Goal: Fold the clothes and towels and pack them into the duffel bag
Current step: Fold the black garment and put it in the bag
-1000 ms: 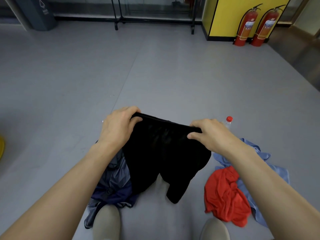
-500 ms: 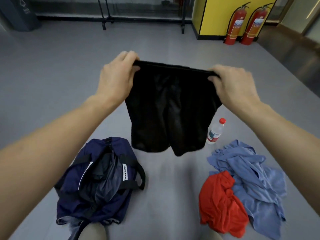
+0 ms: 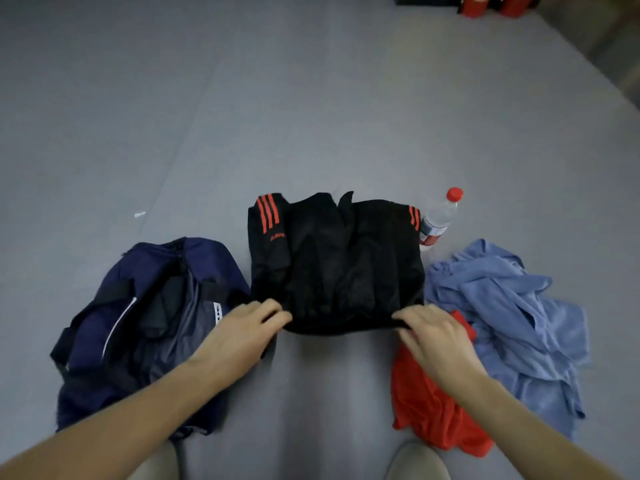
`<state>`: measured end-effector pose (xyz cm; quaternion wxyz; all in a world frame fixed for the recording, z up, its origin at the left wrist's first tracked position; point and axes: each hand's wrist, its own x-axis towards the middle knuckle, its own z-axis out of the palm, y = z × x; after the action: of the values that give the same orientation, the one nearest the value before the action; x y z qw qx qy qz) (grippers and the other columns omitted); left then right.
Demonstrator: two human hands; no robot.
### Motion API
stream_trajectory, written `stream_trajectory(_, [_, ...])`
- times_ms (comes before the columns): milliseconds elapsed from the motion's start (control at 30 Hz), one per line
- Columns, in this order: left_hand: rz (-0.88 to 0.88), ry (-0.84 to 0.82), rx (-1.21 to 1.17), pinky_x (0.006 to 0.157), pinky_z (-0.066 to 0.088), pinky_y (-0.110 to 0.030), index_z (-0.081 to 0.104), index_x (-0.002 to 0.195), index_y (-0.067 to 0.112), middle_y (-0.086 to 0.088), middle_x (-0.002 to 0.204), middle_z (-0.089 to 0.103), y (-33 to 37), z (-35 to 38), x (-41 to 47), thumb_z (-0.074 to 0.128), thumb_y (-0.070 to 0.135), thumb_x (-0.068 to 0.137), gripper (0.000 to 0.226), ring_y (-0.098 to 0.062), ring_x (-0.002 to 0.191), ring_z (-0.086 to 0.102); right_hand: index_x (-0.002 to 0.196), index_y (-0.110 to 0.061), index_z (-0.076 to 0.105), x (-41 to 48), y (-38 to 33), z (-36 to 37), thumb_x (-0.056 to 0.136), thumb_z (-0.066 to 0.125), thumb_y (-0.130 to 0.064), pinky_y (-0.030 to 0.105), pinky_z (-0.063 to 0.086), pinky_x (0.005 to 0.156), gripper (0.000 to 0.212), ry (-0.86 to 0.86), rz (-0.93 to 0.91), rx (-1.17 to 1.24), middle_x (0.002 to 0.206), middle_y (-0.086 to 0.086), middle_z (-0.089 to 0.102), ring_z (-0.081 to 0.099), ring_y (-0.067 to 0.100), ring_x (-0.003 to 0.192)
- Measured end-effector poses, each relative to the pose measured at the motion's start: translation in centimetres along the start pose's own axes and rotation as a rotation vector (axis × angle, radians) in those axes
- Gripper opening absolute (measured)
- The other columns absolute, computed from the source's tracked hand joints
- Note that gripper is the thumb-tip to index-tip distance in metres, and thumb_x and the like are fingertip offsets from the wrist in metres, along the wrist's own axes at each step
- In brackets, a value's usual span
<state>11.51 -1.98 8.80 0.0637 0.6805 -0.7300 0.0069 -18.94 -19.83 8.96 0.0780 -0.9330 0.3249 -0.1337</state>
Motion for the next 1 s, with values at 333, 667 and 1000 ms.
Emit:
stream_trajectory(333, [-0.060, -0.597, -0.083, 0.057, 0.056, -0.031, 0.065, 0.103, 0.027, 0.000, 0.091, 0.068, 4.8, 15.1, -10.7, 0.093, 0.029, 0.017, 0.090, -0.021, 0.069, 0.064, 0.102, -0.032, 0.075, -13.8, -0.5, 16.0, 0.070, 0.071, -0.049, 0.024, 0.058, 0.067, 0.037, -0.522, -0.004, 0.120, 0.110, -0.007, 0.064, 0.066, 0.015, 0.083])
stream_trajectory(667, [-0.195, -0.279, -0.290, 0.057, 0.053, -0.029, 0.056, 0.104, 0.032, 0.010, 0.091, 0.056, 13.6, 14.9, 2.4, 0.047, 0.061, 0.087, 0.035, -0.014, 0.073, 0.060, 0.129, -0.024, 0.067, 5.8, 9.8, 12.0, 0.100, 0.057, -0.028, 0.032, 0.044, 0.096, 0.031, -0.091, 0.561, 0.287, 0.126, 0.003, 0.069, 0.061, 0.026, 0.119])
stream_trajectory(1000, [-0.591, -0.485, -0.696, 0.075, 0.055, -0.027, 0.023, 0.145, 0.038, 0.010, 0.118, 0.050, 23.4, 18.8, 8.1, 0.082, 0.047, 0.069, 0.096, -0.012, 0.097, 0.062, 0.130, -0.014, 0.052, 11.1, 15.8, 16.6, 0.097, 0.061, -0.036, 0.044, 0.045, 0.094, 0.041, -0.204, 0.886, 0.190, 0.129, 0.020, 0.059, 0.054, 0.041, 0.120])
